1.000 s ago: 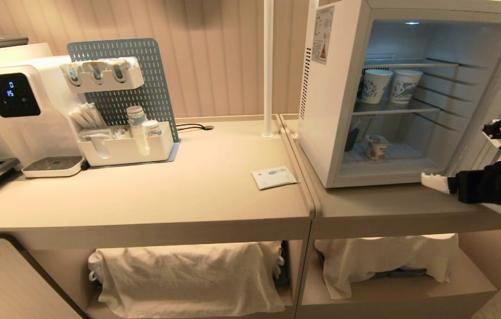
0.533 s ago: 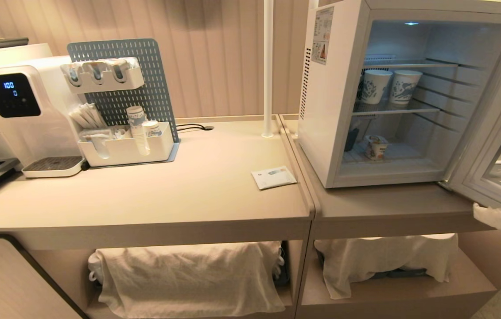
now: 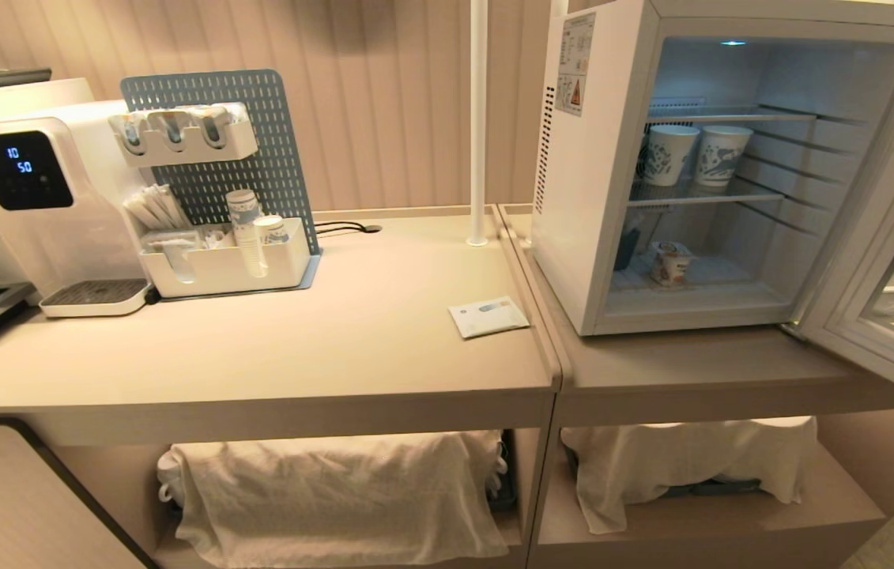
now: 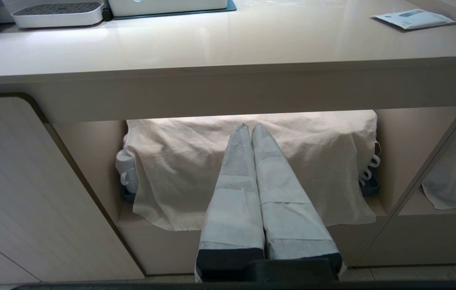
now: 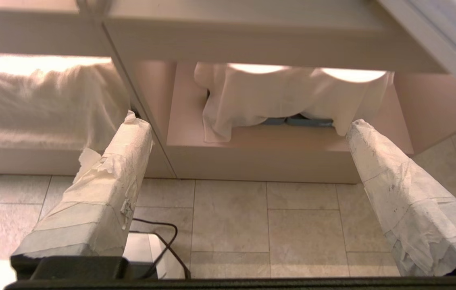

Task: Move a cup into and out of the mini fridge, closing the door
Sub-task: Close the freezer door

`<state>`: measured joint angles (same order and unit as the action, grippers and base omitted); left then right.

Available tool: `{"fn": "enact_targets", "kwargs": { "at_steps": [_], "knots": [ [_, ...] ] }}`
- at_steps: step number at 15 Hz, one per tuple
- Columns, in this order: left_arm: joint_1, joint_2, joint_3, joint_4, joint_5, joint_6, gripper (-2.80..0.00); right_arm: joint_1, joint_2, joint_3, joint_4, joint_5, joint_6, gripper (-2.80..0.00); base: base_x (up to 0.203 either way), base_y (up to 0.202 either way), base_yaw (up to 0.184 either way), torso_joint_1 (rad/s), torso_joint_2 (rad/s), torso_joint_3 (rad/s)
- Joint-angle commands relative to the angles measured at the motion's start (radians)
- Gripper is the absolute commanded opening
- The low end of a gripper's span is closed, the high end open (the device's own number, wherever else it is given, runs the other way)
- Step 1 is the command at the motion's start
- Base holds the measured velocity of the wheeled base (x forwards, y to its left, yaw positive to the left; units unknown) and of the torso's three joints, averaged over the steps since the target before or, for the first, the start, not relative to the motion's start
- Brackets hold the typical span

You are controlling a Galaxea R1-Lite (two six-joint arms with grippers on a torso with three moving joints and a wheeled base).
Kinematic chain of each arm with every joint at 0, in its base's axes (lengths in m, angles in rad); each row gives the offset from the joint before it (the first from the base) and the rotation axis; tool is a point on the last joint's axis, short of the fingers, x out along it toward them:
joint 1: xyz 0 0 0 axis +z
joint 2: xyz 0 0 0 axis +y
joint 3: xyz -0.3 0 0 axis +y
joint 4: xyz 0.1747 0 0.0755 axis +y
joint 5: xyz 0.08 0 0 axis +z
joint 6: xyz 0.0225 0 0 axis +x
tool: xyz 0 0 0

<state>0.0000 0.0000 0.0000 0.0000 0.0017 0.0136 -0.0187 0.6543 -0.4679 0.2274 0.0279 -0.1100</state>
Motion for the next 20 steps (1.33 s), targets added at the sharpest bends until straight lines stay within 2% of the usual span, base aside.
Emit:
{"fn": "enact_targets", "kwargs": {
  "at_steps": [1, 4, 6, 20],
  "knots": [
    [0.0, 0.0, 0.0, 0.0, 0.0, 0.0, -2.8, 0.007, -0.143, 0.048, 0.03, 0.0, -0.001, 0.0, 0.0, 0.0, 0.0, 0.0, 0.0, 0.0],
    [0.0, 0.0, 0.0, 0.0, 0.0, 0.0, -2.8, 0.014, -0.289, 0.092, 0.141, -0.004, 0.001, 0.0, 0.0, 0.0, 0.0, 0.0, 0.0, 0.0],
    [0.0, 0.0, 0.0, 0.0, 0.0, 0.0, -2.8, 0.027, -0.366, 0.131, 0.162, -0.014, 0.002, 0.0, 0.0, 0.0, 0.0, 0.0, 0.0, 0.0],
    [0.0, 0.0, 0.0, 0.0, 0.0, 0.0, -2.8, 0.033, -0.451, 0.206, 0.118, -0.017, 0.023, 0.0, 0.0, 0.0, 0.0, 0.0, 0.0, 0.0]
  ]
}}
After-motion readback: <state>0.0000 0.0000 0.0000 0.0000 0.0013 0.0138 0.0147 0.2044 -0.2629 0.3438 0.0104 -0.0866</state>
